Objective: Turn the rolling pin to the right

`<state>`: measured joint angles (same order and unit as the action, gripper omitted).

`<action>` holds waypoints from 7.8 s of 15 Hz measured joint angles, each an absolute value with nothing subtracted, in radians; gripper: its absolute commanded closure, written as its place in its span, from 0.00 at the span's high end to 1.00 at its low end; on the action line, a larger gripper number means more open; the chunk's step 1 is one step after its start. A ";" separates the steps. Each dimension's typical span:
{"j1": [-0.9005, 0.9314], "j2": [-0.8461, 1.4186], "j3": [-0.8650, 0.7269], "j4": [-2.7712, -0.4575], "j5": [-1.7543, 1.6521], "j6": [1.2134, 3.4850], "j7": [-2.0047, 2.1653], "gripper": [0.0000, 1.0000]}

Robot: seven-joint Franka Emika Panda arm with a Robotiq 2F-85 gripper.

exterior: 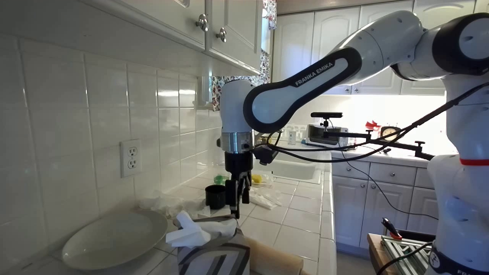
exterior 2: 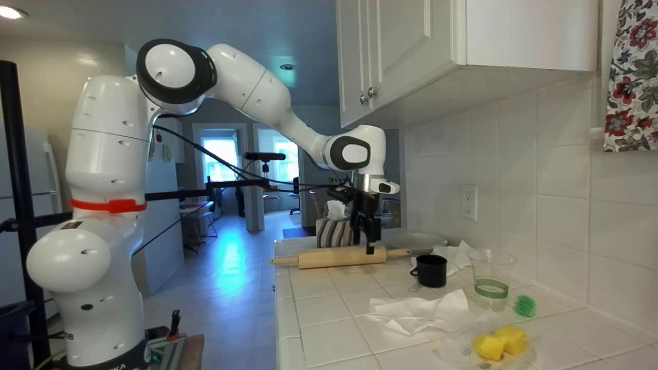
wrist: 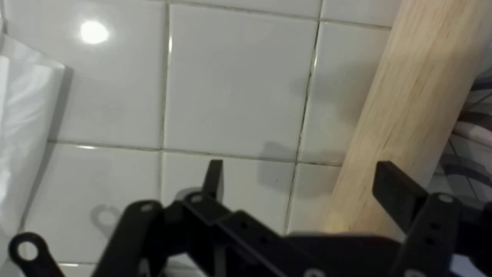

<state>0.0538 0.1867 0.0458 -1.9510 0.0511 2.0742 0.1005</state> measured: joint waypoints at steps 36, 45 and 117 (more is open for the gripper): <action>0.130 0.298 -0.001 -1.816 0.002 1.982 0.586 1.00; 0.112 0.229 -0.028 -1.901 -0.015 1.961 0.590 1.00; 0.069 0.242 -0.046 -1.902 -0.045 2.211 0.399 1.00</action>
<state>0.0687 0.2418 -0.0461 -1.9023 -0.0448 2.2112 0.3990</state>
